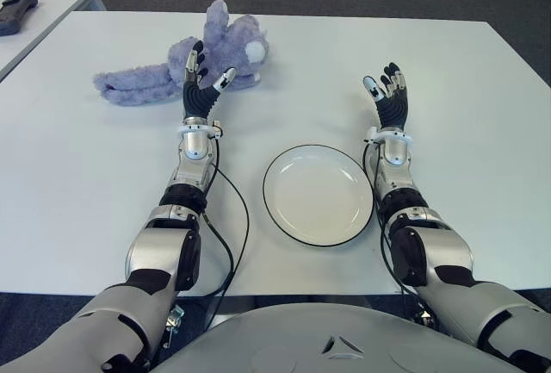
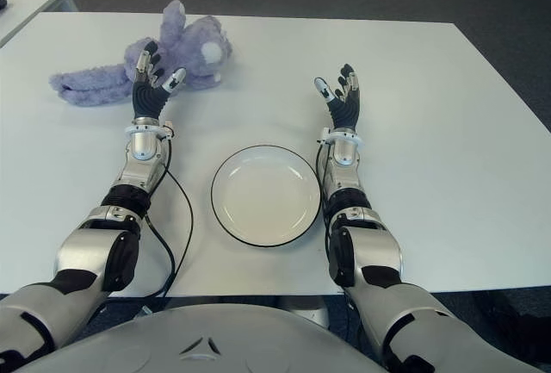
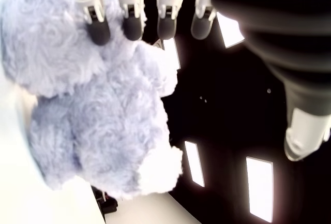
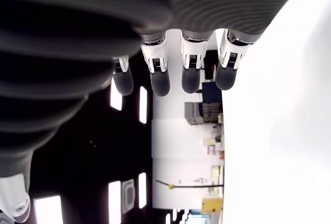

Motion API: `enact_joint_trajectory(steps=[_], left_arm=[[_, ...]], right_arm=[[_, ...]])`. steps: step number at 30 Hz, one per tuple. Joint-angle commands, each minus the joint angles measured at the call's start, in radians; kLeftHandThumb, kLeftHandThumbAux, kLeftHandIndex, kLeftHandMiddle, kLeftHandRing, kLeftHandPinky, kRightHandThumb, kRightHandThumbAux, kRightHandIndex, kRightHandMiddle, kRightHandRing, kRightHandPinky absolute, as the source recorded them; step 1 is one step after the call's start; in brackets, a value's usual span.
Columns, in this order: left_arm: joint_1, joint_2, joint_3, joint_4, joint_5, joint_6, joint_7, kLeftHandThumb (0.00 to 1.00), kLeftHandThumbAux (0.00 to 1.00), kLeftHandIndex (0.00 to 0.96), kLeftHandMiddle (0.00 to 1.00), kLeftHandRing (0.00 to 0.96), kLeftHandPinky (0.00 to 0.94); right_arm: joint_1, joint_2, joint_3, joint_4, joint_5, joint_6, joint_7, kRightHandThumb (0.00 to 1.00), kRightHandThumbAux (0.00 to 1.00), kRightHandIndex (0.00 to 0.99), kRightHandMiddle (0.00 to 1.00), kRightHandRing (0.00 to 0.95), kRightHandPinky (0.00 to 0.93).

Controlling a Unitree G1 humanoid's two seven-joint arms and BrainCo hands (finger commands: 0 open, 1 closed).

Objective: Put the doll into the plate.

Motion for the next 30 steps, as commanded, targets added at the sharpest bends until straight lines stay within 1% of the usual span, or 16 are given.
enact_joint_trajectory(steps=[1, 7, 11, 16, 18, 21, 23, 25, 30], left_arm=[[-0.018, 0.029, -0.008, 0.041, 0.032, 0.026, 0.044, 0.000, 0.532, 0.000, 0.000, 0.000, 0.000], [-0.019, 0.040, -0.016, 0.007, 0.052, 0.010, 0.059, 0.000, 0.547, 0.000, 0.000, 0.000, 0.000], [-0.014, 0.045, -0.017, -0.038, 0.059, 0.012, 0.061, 0.000, 0.556, 0.000, 0.000, 0.000, 0.000], [-0.006, 0.052, -0.017, -0.085, 0.069, -0.005, 0.066, 0.000, 0.561, 0.000, 0.000, 0.000, 0.000], [-0.002, 0.052, -0.016, -0.098, 0.070, -0.009, 0.070, 0.000, 0.555, 0.000, 0.000, 0.000, 0.000], [0.008, 0.053, -0.016, -0.121, 0.072, -0.014, 0.077, 0.000, 0.542, 0.000, 0.002, 0.000, 0.000], [0.030, 0.050, -0.013, -0.171, 0.073, -0.023, 0.082, 0.000, 0.532, 0.000, 0.003, 0.000, 0.000], [0.040, 0.048, -0.012, -0.193, 0.074, -0.029, 0.085, 0.000, 0.521, 0.000, 0.003, 0.000, 0.000], [0.052, 0.047, -0.011, -0.231, 0.076, -0.050, 0.090, 0.000, 0.504, 0.000, 0.003, 0.000, 0.000]], right_arm=[[0.378, 0.094, -0.012, 0.254, 0.011, 0.020, -0.007, 0.000, 0.574, 0.065, 0.088, 0.059, 0.041], [0.377, 0.095, -0.012, 0.254, 0.010, 0.024, -0.008, 0.000, 0.580, 0.066, 0.088, 0.057, 0.048], [0.376, 0.096, -0.013, 0.253, 0.011, 0.026, -0.009, 0.000, 0.581, 0.063, 0.088, 0.056, 0.043], [0.374, 0.097, -0.011, 0.253, 0.009, 0.026, -0.012, 0.000, 0.588, 0.061, 0.087, 0.057, 0.046], [0.374, 0.097, -0.011, 0.252, 0.009, 0.027, -0.011, 0.000, 0.584, 0.060, 0.084, 0.054, 0.032], [0.373, 0.098, -0.012, 0.252, 0.010, 0.028, -0.011, 0.000, 0.583, 0.063, 0.086, 0.054, 0.038], [0.373, 0.098, -0.011, 0.252, 0.009, 0.027, -0.013, 0.000, 0.582, 0.068, 0.089, 0.056, 0.046], [0.373, 0.097, -0.010, 0.251, 0.008, 0.026, -0.014, 0.000, 0.580, 0.074, 0.090, 0.058, 0.053], [0.374, 0.095, -0.005, 0.251, 0.003, 0.025, -0.016, 0.000, 0.570, 0.076, 0.088, 0.055, 0.043]])
